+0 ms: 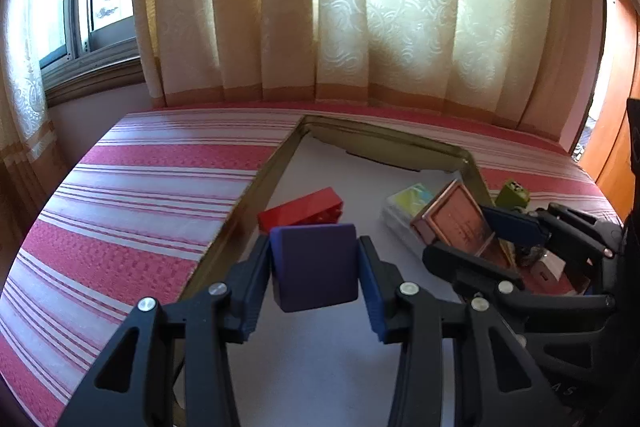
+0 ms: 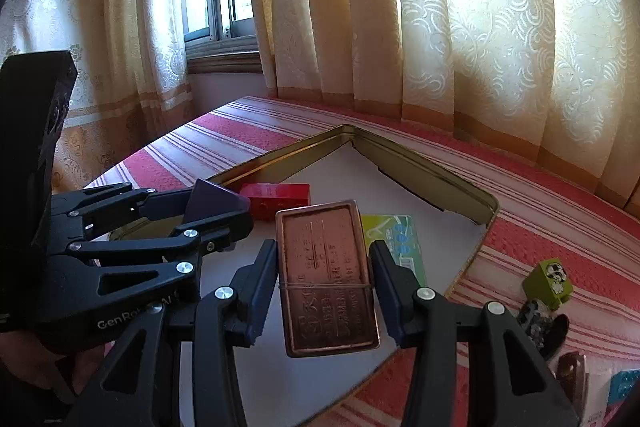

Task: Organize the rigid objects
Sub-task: 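Lower both objects into the tin tray and open both grippers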

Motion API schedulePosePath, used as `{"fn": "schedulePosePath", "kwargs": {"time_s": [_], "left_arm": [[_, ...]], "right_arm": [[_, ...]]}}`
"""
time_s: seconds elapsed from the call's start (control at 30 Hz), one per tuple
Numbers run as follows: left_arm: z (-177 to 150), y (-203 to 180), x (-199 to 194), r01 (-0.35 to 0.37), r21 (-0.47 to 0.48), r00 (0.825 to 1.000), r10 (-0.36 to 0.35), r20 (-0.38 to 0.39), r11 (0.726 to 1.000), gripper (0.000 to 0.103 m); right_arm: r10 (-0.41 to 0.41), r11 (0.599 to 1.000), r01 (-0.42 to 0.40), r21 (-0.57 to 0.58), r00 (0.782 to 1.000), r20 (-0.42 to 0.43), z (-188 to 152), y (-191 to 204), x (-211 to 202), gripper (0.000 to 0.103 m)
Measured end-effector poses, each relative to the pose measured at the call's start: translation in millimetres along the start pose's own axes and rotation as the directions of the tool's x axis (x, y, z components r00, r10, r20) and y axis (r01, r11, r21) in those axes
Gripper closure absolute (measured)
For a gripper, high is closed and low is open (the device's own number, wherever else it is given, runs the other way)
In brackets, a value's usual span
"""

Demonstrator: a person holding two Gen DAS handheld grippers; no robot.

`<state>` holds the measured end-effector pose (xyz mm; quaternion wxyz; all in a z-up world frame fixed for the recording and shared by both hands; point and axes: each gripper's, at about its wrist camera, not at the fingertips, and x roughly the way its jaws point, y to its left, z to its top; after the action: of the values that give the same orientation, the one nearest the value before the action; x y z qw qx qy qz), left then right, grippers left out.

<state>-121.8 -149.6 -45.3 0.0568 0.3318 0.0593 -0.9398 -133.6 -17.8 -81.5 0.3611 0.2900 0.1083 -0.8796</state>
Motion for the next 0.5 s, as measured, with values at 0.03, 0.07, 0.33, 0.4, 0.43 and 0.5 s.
{"fn": "schedulePosePath", "kwargs": {"time_s": [0.03,0.07,0.33,0.4,0.43,0.5], "left_arm": [[0.1,0.7,1.6,-0.002,0.001,1.000,0.002,-0.006,1.000,0.060],[0.0,0.7,3.4,-0.010,0.007,1.000,0.010,-0.012,1.000,0.060],[-3.5,8.7,-7.0,-0.079,-0.039,0.996,0.080,0.025,0.996,0.017],[-5.1,9.4,-13.3,-0.079,-0.059,0.996,0.081,0.041,0.995,0.011],[-6.3,7.5,-17.1,-0.074,-0.063,0.996,0.077,0.051,0.995,0.011],[-8.8,-0.3,-23.7,-0.065,-0.065,0.995,0.069,0.067,0.996,0.011]], "right_arm": [[-0.001,1.000,0.001,0.003,1.000,-0.004,0.4,-0.8,2.8,0.053],[-0.004,1.000,0.004,0.005,1.000,-0.004,0.8,-1.1,4.4,0.053],[-0.012,0.999,0.011,0.042,1.000,0.013,-0.5,-6.6,-0.9,0.038],[-0.007,0.998,0.005,0.063,1.000,0.030,-2.2,-10.2,-8.3,0.034],[-0.005,0.998,0.002,0.070,0.999,0.042,-4.0,-11.5,-12.9,0.033],[-0.010,0.997,0.006,0.073,0.999,0.053,-9.1,-14.0,-21.6,0.033]]}}
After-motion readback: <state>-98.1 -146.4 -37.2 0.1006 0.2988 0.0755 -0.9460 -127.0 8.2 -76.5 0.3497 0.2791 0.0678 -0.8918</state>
